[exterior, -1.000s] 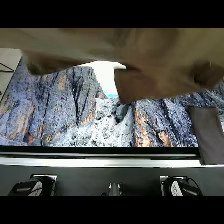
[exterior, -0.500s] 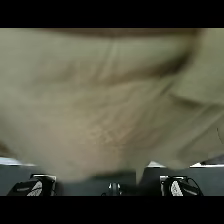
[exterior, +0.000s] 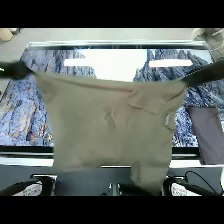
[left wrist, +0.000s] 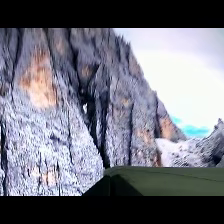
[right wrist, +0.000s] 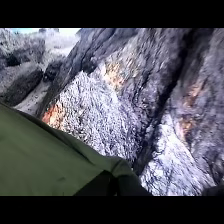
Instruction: Fold the shirts.
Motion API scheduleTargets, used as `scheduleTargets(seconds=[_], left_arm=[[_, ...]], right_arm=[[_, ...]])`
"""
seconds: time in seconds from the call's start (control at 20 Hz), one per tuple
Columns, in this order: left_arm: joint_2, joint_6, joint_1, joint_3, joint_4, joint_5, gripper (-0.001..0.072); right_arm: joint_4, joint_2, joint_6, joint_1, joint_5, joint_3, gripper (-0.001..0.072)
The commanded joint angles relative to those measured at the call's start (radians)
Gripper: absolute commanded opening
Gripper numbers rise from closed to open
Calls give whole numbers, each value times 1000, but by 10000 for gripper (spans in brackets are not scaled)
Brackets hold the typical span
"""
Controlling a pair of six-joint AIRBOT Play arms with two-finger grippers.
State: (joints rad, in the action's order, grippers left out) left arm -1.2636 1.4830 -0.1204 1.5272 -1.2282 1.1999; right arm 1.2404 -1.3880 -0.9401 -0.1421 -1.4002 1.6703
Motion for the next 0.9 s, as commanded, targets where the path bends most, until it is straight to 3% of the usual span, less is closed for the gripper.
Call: scheduleTargets(seconds=[0.0,0.4,0.55,0.8,0.85], left_arm=[[-226,-18,-5,-66,5,-58,26],[-467,-16,-8,106,9,-314,26],[-505,-16,-9,127,31,-333,26],[-544,-20,13,127,42,-216,26],[-531,-54,7,134,42,-173,26]], right_arm=[[75,-243,-70,125,211,-39,14],[61,-333,-99,131,798,-39,14],[60,-344,-99,133,797,-39,14],[34,-381,-94,132,573,-37,14],[49,-360,-94,125,535,-36,14]])
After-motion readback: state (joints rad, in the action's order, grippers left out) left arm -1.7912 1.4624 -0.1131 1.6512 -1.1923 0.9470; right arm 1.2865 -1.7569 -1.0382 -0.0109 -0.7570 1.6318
